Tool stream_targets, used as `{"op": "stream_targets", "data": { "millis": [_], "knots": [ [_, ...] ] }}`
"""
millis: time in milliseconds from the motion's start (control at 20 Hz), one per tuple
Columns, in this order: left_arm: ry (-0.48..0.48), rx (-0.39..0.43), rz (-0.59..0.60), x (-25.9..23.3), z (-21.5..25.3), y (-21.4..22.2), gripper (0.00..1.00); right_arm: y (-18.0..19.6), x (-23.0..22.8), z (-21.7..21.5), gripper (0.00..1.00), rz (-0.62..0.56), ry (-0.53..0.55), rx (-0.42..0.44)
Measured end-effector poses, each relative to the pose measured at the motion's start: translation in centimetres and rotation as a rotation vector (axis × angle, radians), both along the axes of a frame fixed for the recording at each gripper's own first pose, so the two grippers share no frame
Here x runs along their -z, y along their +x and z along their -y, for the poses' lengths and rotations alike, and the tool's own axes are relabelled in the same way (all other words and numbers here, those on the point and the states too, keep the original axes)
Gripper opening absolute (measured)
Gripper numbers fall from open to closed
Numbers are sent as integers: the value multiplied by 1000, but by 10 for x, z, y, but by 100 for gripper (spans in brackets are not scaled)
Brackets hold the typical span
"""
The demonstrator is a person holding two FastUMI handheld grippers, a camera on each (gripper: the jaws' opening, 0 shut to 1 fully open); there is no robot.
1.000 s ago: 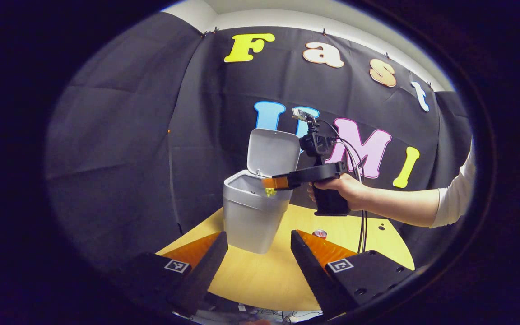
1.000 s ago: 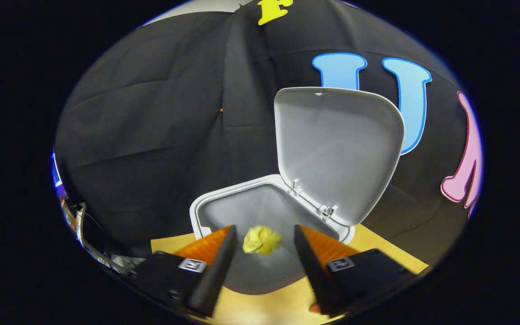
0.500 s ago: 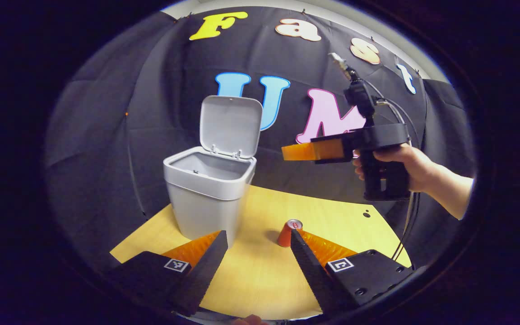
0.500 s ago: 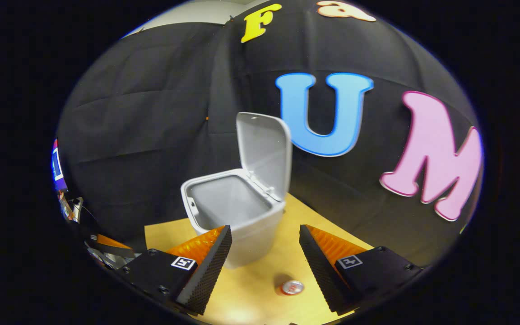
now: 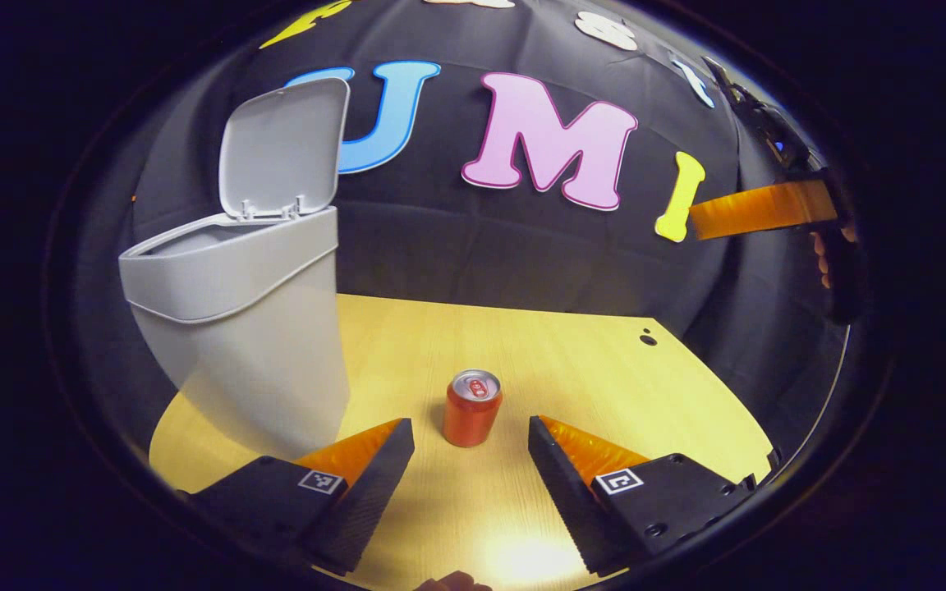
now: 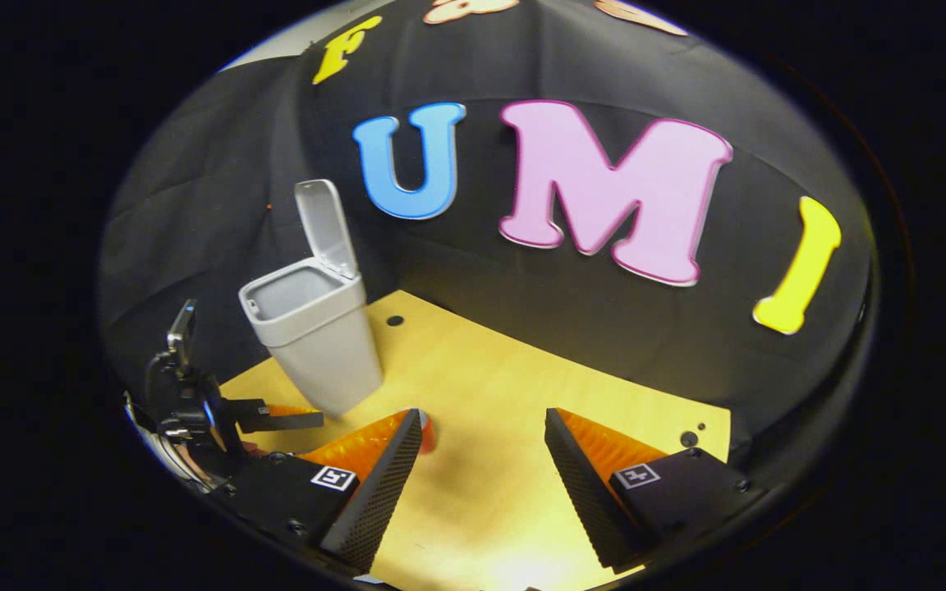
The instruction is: Press the lid of the desktop garbage bin to open it, pick up the crumpled paper on the desktop and throw it into the bin, then pick up the pop can on the desktop and drop it into the bin, and finally close the garbage bin lid.
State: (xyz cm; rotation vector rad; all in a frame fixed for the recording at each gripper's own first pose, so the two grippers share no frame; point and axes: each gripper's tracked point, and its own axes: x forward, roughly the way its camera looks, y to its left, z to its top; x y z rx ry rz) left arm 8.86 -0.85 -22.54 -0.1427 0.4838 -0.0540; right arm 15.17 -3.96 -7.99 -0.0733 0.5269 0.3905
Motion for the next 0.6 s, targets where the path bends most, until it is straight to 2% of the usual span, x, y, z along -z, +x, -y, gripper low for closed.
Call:
{"op": "stream_targets", "data": {
  "millis": [150, 250, 600],
  "knots": [
    [35, 29, -40, 42, 14, 31, 95, -8, 8, 32, 97, -29, -8, 68],
    [68, 11, -77, 65, 10, 43, 95, -12, 12, 42, 97, -31, -21, 85],
    [127, 17, -110, 103, 5, 72, 96, -15, 22, 45, 97, -53, -38, 103]
  ]
}}
